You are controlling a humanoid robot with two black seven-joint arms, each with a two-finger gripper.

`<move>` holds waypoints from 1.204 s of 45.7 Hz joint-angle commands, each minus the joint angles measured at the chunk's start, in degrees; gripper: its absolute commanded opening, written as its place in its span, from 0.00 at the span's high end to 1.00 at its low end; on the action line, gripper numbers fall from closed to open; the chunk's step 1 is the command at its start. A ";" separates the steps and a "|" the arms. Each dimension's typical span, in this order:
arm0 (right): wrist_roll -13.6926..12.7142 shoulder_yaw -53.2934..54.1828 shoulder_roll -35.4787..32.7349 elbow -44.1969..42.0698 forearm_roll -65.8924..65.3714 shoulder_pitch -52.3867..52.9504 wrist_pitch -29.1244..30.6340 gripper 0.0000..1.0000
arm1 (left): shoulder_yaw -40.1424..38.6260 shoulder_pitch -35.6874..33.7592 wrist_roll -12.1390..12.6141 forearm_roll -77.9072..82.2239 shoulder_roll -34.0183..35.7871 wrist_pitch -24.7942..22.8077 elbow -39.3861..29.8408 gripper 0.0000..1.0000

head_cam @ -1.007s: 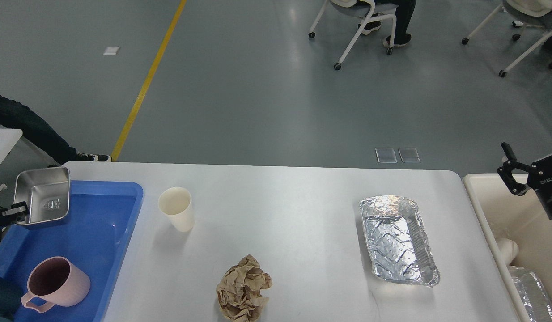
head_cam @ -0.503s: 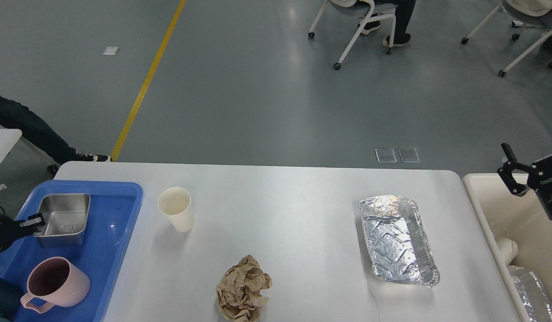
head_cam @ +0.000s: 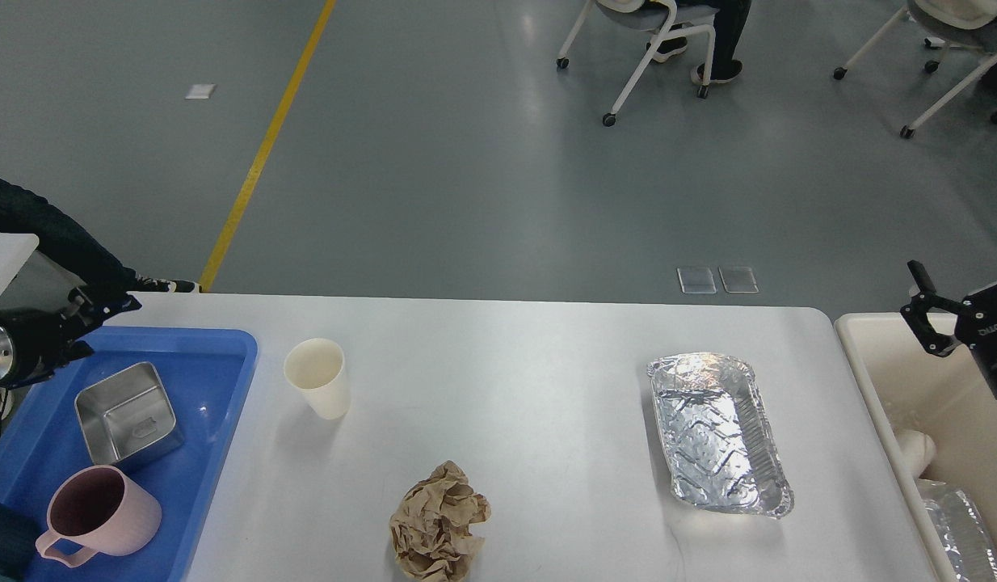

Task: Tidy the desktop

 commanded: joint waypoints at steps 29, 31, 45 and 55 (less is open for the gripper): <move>-0.35 -2.11 -2.19 0.54 -1.83 0.44 0.00 0.00 | -50.97 13.11 -2.41 -30.05 -31.59 2.75 -0.41 0.03; -0.35 -3.42 -3.07 0.54 -4.02 1.06 -0.08 0.00 | -51.42 13.90 -2.94 -30.05 -32.20 1.43 -0.41 0.03; -0.44 -16.52 -16.15 6.33 -33.54 9.41 -2.20 0.00 | -52.03 16.28 -3.91 -30.05 -33.00 1.42 -0.32 0.03; -0.35 -28.56 -34.43 24.17 -46.65 9.50 1.14 0.00 | -51.94 19.44 -3.99 -30.05 -32.12 -0.25 -0.23 0.03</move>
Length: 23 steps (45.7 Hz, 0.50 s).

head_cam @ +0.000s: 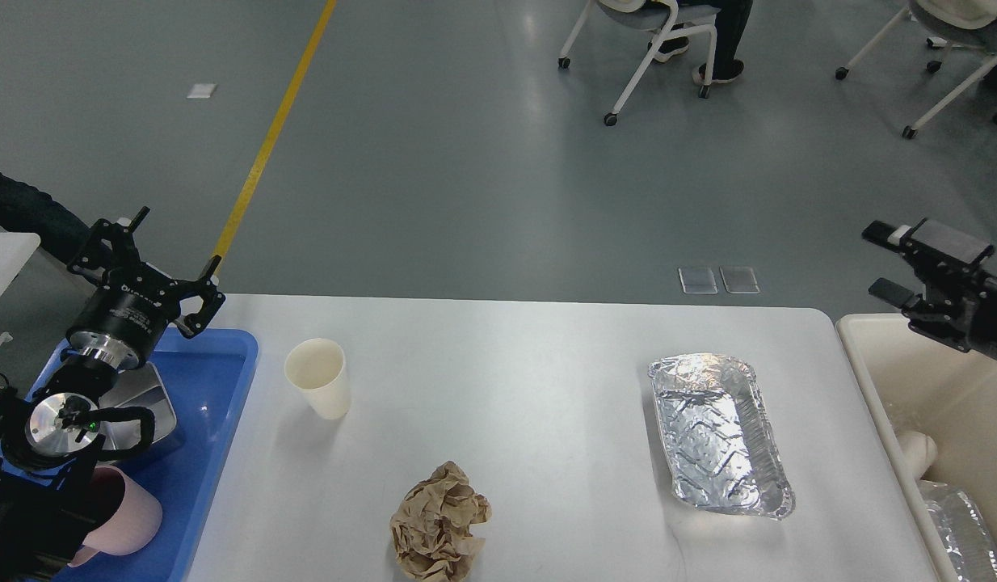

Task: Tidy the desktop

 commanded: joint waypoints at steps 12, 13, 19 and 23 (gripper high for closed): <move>0.37 -11.13 -17.54 13.84 -17.09 -0.11 1.20 0.00 | 0.10 1.69 -1.05 0.00 0.54 -0.72 0.62 0.03; 0.37 -11.30 -18.24 14.28 -17.70 -0.11 1.11 0.00 | 0.10 1.69 -0.96 0.00 0.54 -0.55 0.62 0.03; 0.19 -13.15 -24.39 19.55 -19.64 -0.11 0.67 0.00 | 0.01 1.78 -1.14 -0.09 0.45 0.16 0.71 0.03; 0.02 -14.82 -27.91 21.22 -20.52 -0.11 -1.61 0.00 | -0.16 1.87 -1.23 -0.17 0.28 0.33 0.71 0.03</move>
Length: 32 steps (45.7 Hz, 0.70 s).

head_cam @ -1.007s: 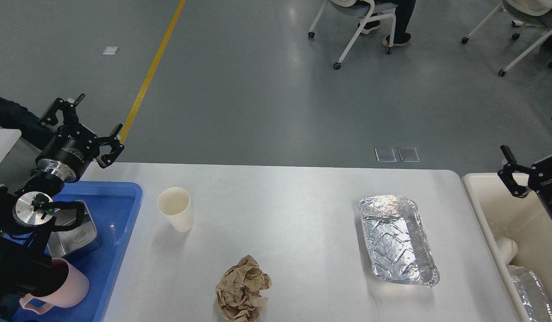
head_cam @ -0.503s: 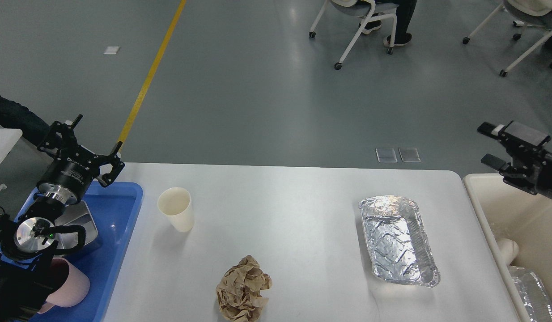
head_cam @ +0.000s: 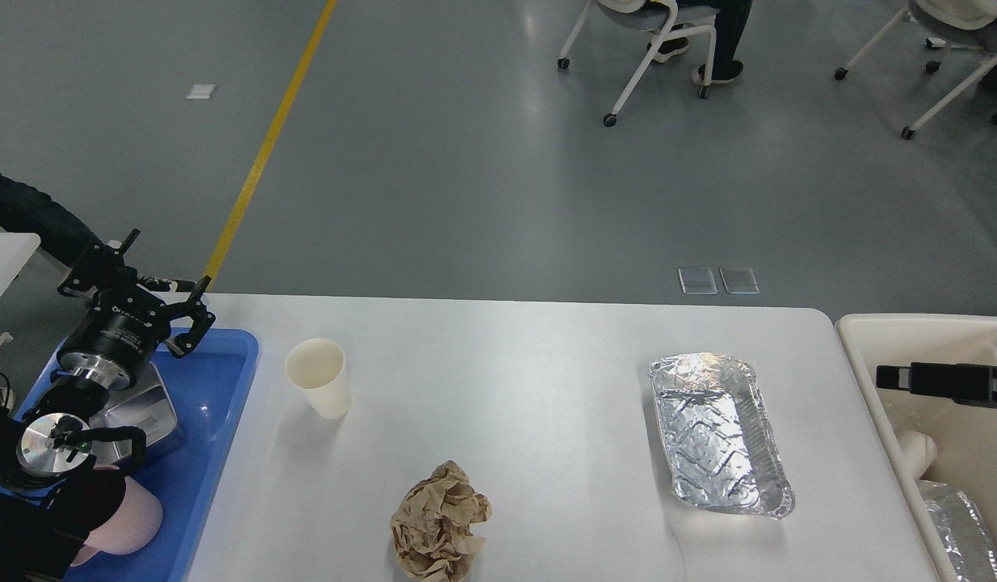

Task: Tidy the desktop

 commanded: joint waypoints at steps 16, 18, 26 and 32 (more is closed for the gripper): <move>0.44 -7.41 -11.40 4.33 -5.75 0.00 -6.80 0.00 | 0.18 0.64 -0.13 -0.03 -0.40 2.68 0.04 0.03; 0.87 -7.58 -11.40 4.33 -5.66 -0.09 -6.62 0.00 | 0.19 0.64 -0.13 -0.03 -0.40 2.77 0.04 0.03; 4.92 -12.41 -9.12 1.88 -1.63 -0.35 -8.02 0.00 | 0.19 0.73 -0.13 -0.03 -0.31 3.03 0.04 0.03; 5.71 -17.42 -5.78 0.46 9.25 -0.18 -7.59 0.00 | 0.19 0.73 -0.13 -0.03 -0.40 3.12 0.04 0.03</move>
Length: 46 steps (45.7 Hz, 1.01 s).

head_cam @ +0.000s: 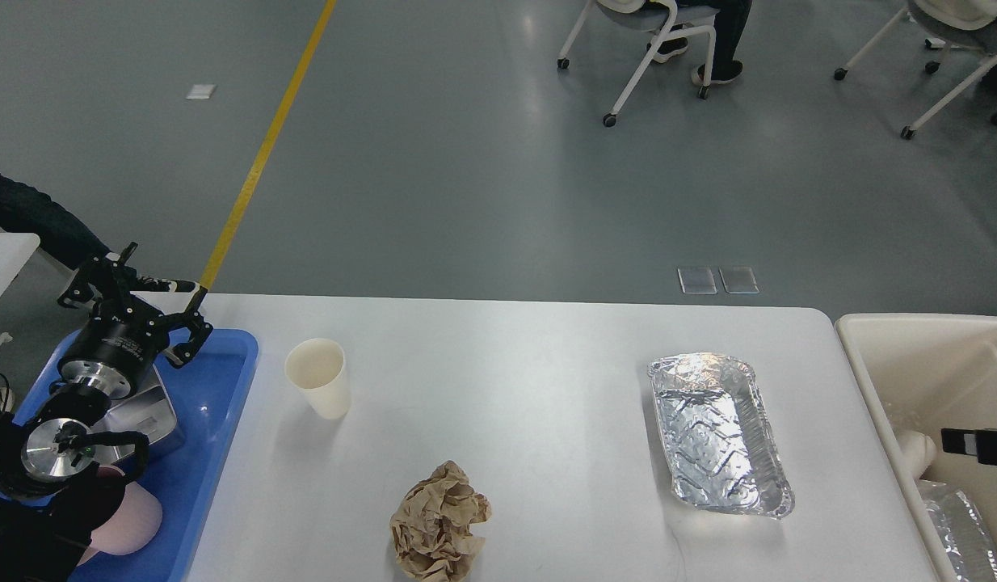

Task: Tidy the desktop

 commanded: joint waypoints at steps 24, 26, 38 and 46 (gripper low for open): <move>-10.46 -16.89 16.55 -1.51 39.78 0.08 -10.73 0.00 | 0.97 -0.06 0.97 0.18 -0.21 1.72 0.00 0.03; -11.25 -16.98 18.75 -1.68 40.92 0.17 -11.88 0.00 | 1.06 -0.06 0.97 0.27 -0.21 1.72 0.00 0.03; -15.30 -16.98 27.64 -3.18 49.98 1.57 -18.73 0.00 | 3.60 -0.67 0.97 0.27 -0.04 1.89 0.00 0.03; -17.23 -17.59 31.50 -5.11 54.46 1.93 -23.13 0.00 | 4.93 -0.85 0.88 0.27 0.14 2.86 0.00 0.03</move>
